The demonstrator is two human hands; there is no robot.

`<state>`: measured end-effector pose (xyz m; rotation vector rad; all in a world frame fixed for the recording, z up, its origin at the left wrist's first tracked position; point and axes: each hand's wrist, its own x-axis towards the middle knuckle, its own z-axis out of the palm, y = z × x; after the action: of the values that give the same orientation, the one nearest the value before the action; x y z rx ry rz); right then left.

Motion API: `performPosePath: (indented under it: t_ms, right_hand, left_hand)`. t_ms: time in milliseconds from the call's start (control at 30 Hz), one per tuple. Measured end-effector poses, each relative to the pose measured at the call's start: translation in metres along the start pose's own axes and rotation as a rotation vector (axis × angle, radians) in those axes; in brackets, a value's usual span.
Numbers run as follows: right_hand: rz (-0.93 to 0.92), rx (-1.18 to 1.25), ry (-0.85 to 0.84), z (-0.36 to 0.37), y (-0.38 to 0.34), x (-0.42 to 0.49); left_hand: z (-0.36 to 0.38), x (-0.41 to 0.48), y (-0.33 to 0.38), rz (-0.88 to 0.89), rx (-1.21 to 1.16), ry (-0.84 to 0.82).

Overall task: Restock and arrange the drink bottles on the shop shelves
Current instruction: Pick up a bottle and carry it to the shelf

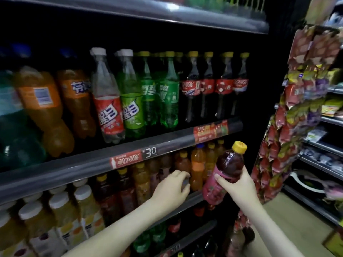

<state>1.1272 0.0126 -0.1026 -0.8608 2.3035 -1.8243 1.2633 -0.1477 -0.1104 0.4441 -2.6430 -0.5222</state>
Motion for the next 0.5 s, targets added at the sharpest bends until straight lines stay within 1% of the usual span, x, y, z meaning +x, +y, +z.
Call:
performPosePath:
  t_ms: [100, 233, 400, 433, 500]
  right_hand:
    - [0.038, -0.002, 0.019, -0.012, 0.029, 0.018]
    - [0.077, 0.006, -0.022, -0.018, 0.062, 0.048]
    - [0.088, 0.015, -0.144, -0.027, 0.098, 0.081]
    - [0.086, 0.015, -0.167, -0.029, 0.104, 0.087]
    - [0.081, 0.029, -0.204, -0.034, 0.114, 0.098]
  left_hand:
    - [0.037, 0.034, 0.002, -0.028, 0.013, 0.006]
    - [0.075, 0.089, 0.008, -0.118, 0.046, 0.037]
    - [0.114, 0.144, 0.022, -0.366, -0.153, 0.124]
    - [0.119, 0.154, 0.023, -0.422, -0.150, 0.151]
    - [0.124, 0.165, 0.027, -0.494, -0.058, 0.221]
